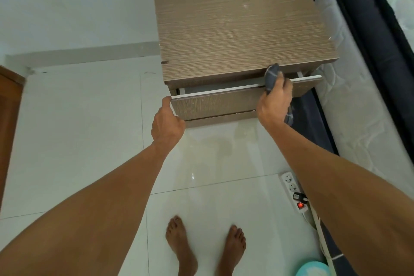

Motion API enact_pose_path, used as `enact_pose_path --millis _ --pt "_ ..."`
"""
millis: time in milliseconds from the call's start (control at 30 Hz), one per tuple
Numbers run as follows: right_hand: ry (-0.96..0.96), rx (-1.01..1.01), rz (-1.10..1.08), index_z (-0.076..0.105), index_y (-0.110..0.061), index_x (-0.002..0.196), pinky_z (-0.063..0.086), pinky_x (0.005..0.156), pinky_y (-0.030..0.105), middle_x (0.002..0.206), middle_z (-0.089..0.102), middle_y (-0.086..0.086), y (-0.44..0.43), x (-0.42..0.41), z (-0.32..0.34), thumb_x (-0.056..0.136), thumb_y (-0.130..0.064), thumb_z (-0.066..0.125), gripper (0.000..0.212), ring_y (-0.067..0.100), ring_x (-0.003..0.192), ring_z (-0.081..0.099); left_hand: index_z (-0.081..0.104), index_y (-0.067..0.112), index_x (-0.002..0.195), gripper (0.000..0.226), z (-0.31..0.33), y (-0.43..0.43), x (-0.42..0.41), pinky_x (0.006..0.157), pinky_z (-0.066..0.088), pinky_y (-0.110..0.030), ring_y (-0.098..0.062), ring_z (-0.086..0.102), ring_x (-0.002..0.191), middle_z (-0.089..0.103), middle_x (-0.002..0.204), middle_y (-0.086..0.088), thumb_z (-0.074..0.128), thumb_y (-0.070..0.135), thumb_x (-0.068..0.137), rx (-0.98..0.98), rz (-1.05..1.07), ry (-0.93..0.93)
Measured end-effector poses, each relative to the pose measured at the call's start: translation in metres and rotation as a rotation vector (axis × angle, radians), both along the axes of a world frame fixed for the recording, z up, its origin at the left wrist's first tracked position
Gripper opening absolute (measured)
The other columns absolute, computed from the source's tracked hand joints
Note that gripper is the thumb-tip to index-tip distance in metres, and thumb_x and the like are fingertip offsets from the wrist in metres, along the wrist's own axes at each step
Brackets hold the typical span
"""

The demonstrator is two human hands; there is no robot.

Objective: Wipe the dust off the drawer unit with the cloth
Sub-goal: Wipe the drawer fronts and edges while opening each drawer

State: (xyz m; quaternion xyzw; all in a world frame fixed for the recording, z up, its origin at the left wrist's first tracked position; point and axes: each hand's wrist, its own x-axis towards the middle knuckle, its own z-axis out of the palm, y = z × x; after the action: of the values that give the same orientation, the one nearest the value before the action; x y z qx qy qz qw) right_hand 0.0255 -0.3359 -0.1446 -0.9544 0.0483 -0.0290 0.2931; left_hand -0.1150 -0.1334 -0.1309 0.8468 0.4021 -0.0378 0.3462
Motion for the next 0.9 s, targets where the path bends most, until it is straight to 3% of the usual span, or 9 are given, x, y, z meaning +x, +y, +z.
enact_pose_path --millis 233,333,467,533,633,667,733,800,900 --pt "-0.052 -0.399 0.401 0.037 -0.010 0.146 0.026 0.116 0.055 0.143 0.045 0.021 0.045 -0.038 -0.012 0.088 -0.003 0.060 0.063 0.037 0.140 0.033 0.032 0.020 0.144 0.068 0.000 0.000 -0.001 0.092 0.053 -0.037 -0.031 0.058 0.114 0.051 0.140 -0.010 0.060 -0.001 0.086 -0.114 0.043 -0.060" --pt "-0.058 -0.401 0.497 0.041 -0.012 0.143 0.027 0.115 0.055 0.139 0.050 0.017 0.069 -0.053 -0.005 0.084 -0.004 0.059 0.062 0.034 0.136 0.039 0.033 0.021 0.144 0.068 0.001 -0.002 0.000 0.094 0.053 -0.043 -0.030 0.054 0.122 0.046 0.146 -0.007 0.056 -0.006 0.087 -0.252 0.143 -0.127" --pt "-0.049 -0.303 0.580 0.045 -0.013 0.140 0.030 0.114 0.052 0.135 0.056 0.011 0.104 -0.074 0.002 0.081 -0.006 0.064 0.062 0.029 0.133 0.045 0.034 0.023 0.144 0.067 0.007 -0.002 -0.005 0.086 0.055 -0.033 -0.021 0.048 0.127 0.046 0.146 -0.002 0.049 -0.009 0.088 -0.321 0.192 -0.176" --pt "0.007 -0.231 0.623 0.046 -0.015 0.138 0.030 0.114 0.052 0.136 0.056 0.007 0.119 -0.082 0.005 0.081 -0.008 0.066 0.061 0.026 0.133 0.044 0.034 0.022 0.146 0.066 0.007 0.002 -0.007 0.093 0.052 -0.036 -0.021 0.045 0.130 0.047 0.146 0.000 0.048 -0.007 0.089 -0.337 0.164 -0.168" --pt "0.092 -0.086 0.685 0.056 -0.015 0.127 0.044 0.101 0.052 0.125 0.063 0.006 0.140 -0.086 0.011 0.082 -0.009 0.068 0.048 0.027 0.123 0.053 0.039 0.020 0.144 0.059 0.005 0.007 -0.009 0.103 0.045 -0.038 -0.024 0.045 0.131 0.050 0.143 -0.001 0.053 -0.001 0.090 -0.337 0.110 -0.139" --pt "0.124 0.002 0.695 0.059 -0.013 0.123 0.050 0.094 0.050 0.119 0.066 0.008 0.144 -0.086 0.013 0.081 -0.006 0.067 0.043 0.029 0.116 0.057 0.041 0.020 0.143 0.058 0.005 0.008 -0.009 0.099 0.046 -0.032 -0.024 0.048 0.128 0.053 0.140 -0.001 0.054 0.000 0.090 -0.344 0.098 -0.143" --pt "0.208 0.197 0.660 0.062 -0.011 0.117 0.056 0.083 0.043 0.109 0.069 0.012 0.142 -0.084 0.018 0.079 0.002 0.062 0.039 0.031 0.102 0.062 0.041 0.021 0.142 0.061 0.008 0.009 -0.010 0.078 0.048 -0.017 -0.019 0.053 0.116 0.054 0.138 -0.001 0.050 -0.006 0.088 -0.346 0.072 -0.139" --pt "0.286 0.386 0.536 0.062 -0.012 0.118 0.058 0.078 0.037 0.105 0.069 0.010 0.129 -0.083 0.023 0.083 0.004 0.058 0.039 0.029 0.095 0.065 0.034 0.024 0.146 0.071 0.012 0.010 -0.010 0.061 0.043 -0.014 -0.015 0.050 0.112 0.048 0.144 0.000 0.043 -0.012 0.086 -0.349 0.065 -0.106" --pt "0.252 0.563 0.193 0.059 -0.009 0.123 0.054 0.082 0.027 0.102 0.063 0.000 0.093 -0.082 0.032 0.088 0.007 0.056 0.039 0.018 0.091 0.062 0.025 0.024 0.151 0.073 0.016 0.010 -0.011 0.060 0.046 -0.016 -0.018 0.044 0.125 0.038 0.152 0.003 0.041 -0.012 0.089 -0.380 0.083 -0.095"
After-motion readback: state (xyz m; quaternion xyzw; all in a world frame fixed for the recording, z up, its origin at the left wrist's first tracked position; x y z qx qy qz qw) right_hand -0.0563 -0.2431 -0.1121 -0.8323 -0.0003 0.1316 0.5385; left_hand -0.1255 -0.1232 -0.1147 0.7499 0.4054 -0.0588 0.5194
